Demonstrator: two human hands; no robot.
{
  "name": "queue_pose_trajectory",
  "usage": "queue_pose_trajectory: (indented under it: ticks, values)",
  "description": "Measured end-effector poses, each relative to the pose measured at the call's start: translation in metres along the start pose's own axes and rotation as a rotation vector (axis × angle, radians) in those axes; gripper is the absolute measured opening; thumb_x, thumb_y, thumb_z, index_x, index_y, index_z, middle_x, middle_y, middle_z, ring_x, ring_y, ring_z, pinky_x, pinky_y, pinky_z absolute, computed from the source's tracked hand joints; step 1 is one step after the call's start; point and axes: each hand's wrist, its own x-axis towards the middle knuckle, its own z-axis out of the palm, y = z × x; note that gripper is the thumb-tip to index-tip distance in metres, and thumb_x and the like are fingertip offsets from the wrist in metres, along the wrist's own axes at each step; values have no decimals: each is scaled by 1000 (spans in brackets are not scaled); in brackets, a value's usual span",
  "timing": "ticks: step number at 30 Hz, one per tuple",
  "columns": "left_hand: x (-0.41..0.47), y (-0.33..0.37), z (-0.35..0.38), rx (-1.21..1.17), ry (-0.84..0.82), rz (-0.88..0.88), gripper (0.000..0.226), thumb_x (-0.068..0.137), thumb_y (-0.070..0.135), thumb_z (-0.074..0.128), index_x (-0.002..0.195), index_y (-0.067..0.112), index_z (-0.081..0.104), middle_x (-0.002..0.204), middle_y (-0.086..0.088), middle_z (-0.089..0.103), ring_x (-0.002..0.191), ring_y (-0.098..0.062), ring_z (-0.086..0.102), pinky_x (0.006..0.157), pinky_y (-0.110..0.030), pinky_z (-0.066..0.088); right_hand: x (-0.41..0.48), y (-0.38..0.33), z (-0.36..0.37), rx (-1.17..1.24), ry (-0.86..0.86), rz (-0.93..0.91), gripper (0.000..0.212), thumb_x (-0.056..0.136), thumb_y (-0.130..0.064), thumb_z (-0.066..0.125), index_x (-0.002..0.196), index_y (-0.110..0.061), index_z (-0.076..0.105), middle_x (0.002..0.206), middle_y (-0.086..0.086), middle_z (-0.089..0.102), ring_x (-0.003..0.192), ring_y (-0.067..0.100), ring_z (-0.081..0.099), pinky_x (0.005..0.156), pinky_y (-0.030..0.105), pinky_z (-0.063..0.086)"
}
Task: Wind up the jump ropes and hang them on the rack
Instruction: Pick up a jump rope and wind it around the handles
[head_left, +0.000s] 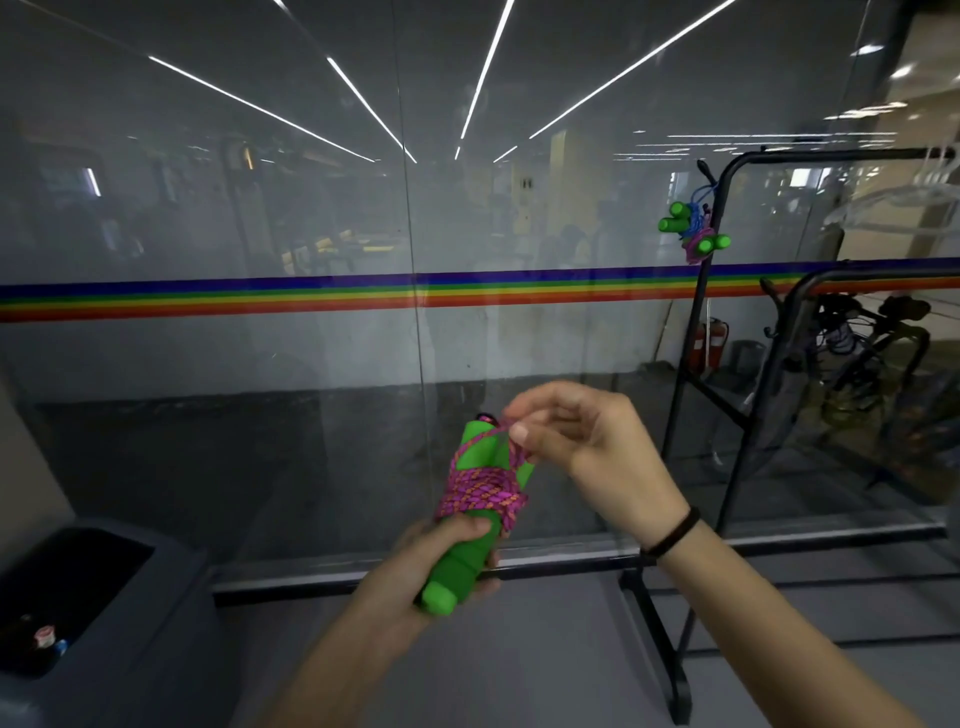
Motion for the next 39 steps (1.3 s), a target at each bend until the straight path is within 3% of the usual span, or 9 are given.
queue_pose_trajectory:
  ticks: [3, 6, 9, 12, 17, 22, 27, 31, 39]
  values:
    - [3, -1, 7, 297, 26, 93, 34, 40, 22, 83, 70, 14, 70, 61, -2, 66, 54, -12, 60, 63, -30, 53, -1, 6, 9, -344, -1, -17, 6, 79, -17, 70, 83, -22, 72, 74, -4, 71, 71, 7, 66, 71, 26, 53]
    - [4, -5, 9, 422, -28, 107, 22, 43, 20, 81, 60, 14, 68, 53, 2, 62, 48, -10, 56, 52, -19, 45, -3, 7, 8, -556, -45, -17, 10, 77, -27, 71, 87, -24, 72, 77, -8, 72, 74, 5, 65, 75, 24, 52]
    - [9, -9, 7, 414, -13, 85, 35, 33, 26, 78, 64, 13, 65, 53, -2, 59, 48, -12, 53, 50, -20, 41, -4, 5, 3, -554, -100, 54, 18, 72, -24, 76, 89, -21, 72, 69, -10, 64, 66, 3, 60, 70, 19, 51]
    - [14, -14, 4, 352, -24, 36, 41, 32, 26, 74, 69, 10, 65, 62, -9, 57, 48, -14, 50, 50, -23, 37, -5, 3, 1, -505, -48, 65, 13, 68, -17, 79, 78, -17, 70, 71, -3, 70, 67, 7, 65, 69, 23, 55]
    - [15, -20, -5, 202, -135, -88, 28, 45, 10, 67, 73, 6, 67, 78, -12, 65, 42, -10, 47, 42, -19, 36, -14, 0, 3, -315, 54, 28, 13, 68, -9, 79, 68, -16, 69, 68, 4, 71, 65, 18, 67, 67, 37, 55]
    - [24, -19, -17, 92, -155, -138, 20, 35, 13, 69, 54, 10, 74, 84, -14, 54, 39, -9, 45, 37, -16, 36, -21, -1, 4, -213, 206, -14, 14, 68, -4, 78, 65, -13, 68, 63, 7, 70, 62, 23, 65, 63, 38, 54]
    - [26, -25, -16, 40, -170, -155, 33, 47, 8, 67, 79, 3, 64, 73, -9, 68, 41, -11, 50, 37, -17, 39, -23, 0, 16, -235, 183, -34, 12, 68, -5, 78, 67, -15, 70, 63, 1, 70, 60, 16, 65, 61, 34, 54]
    - [32, -22, -10, 11, -208, -166, 36, 43, 16, 74, 76, 8, 64, 74, -7, 66, 46, -12, 53, 37, -18, 39, -24, 6, 23, -232, 236, -47, 9, 70, -8, 78, 71, -14, 71, 68, 4, 70, 64, 17, 64, 63, 28, 53]
    - [41, -20, 5, -25, -273, -224, 23, 61, 13, 72, 82, 6, 65, 80, -11, 69, 52, -14, 60, 44, -20, 45, -22, 15, 9, -329, 260, -83, 7, 72, -11, 76, 75, -14, 71, 72, 4, 69, 67, 14, 64, 64, 28, 53]
